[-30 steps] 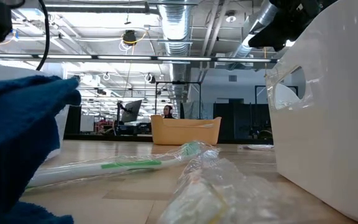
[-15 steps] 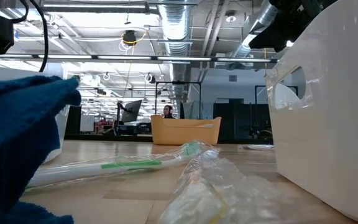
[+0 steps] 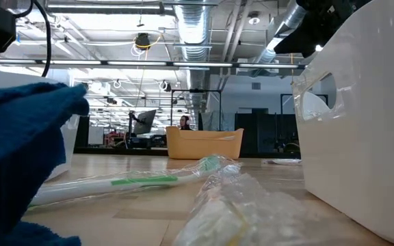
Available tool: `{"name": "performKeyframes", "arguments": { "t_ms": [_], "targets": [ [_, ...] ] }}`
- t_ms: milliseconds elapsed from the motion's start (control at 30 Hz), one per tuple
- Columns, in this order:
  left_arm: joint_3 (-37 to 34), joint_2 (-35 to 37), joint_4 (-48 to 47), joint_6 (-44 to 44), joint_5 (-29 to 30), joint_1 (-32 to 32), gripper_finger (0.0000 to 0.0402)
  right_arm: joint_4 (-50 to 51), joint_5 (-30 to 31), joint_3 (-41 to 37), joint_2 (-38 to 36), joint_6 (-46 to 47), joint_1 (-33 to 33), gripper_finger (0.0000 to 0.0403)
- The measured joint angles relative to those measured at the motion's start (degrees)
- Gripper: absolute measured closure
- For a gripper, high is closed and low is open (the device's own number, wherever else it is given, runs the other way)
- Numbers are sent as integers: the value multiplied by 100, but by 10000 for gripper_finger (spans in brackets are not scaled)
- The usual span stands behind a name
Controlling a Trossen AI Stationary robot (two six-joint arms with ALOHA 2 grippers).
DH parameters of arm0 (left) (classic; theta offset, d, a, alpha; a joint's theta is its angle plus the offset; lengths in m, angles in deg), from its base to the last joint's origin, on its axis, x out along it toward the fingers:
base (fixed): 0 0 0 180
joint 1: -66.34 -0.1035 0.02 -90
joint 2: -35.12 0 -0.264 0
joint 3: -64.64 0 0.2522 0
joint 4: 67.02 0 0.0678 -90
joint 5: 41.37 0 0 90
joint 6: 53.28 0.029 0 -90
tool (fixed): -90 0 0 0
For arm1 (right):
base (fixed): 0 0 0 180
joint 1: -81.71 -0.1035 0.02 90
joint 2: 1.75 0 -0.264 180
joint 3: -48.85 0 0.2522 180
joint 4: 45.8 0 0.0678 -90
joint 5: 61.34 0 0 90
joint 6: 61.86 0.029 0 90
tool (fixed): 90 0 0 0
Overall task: Pick & Place Toothbrushes
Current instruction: Put the purple toothbrush into the yellow bin
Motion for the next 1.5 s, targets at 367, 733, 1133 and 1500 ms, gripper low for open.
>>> {"name": "performKeyframes", "arguments": {
  "t_ms": [367, 733, 1133, 1500],
  "targets": [
    [2, 710, -238, 69, 347, -154, 240, 22, -1, 0, 0, 0, -2, 392],
    [7, 1272, -246, 594, 1468, -154, 242, 20, -1, 0, 0, 0, -2, 392],
    [9, 1342, -116, 1138, 3121, -391, 242, -24, -1, 0, 0, -2, -2, 392],
    [9, 1321, 2870, 5354, 3011, -1578, 250, -117, 1, 0, 2, -62, -2, 392]
  ]
}}
